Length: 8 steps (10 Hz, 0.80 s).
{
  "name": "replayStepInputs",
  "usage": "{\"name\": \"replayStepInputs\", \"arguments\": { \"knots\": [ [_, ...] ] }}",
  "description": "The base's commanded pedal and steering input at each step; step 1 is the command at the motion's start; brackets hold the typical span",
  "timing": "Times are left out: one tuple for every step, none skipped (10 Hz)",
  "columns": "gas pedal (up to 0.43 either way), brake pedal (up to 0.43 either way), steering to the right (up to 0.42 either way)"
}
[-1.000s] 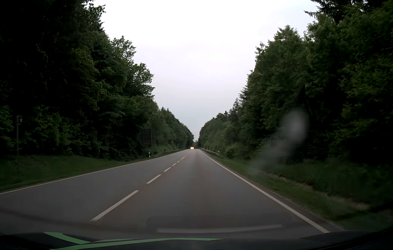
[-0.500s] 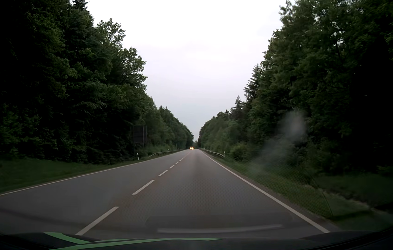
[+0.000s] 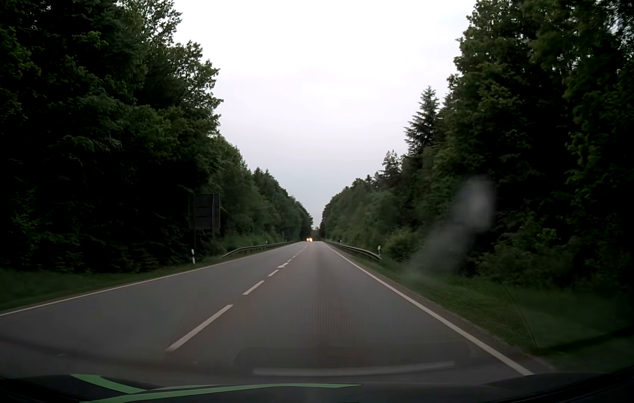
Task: Follow the waypoints while adhering to traffic rules and regulations
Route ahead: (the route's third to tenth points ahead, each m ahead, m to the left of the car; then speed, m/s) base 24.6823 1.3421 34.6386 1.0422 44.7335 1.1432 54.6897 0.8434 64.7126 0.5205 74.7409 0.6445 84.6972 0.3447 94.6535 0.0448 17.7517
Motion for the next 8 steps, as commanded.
{"name": "replayStepInputs", "arguments": {
  "knots": [
    [0.098,0.0,-0.002],
    [0.098,0.0,-0.002],
    [0.098,0.0,-0.002],
    [0.098,0.0,-0.002],
    [0.098,0.0,-0.002],
    [0.098,0.0,-0.002],
    [0.098,0.0,-0.002],
    [0.098,0.0,-0.002]
  ]
}}
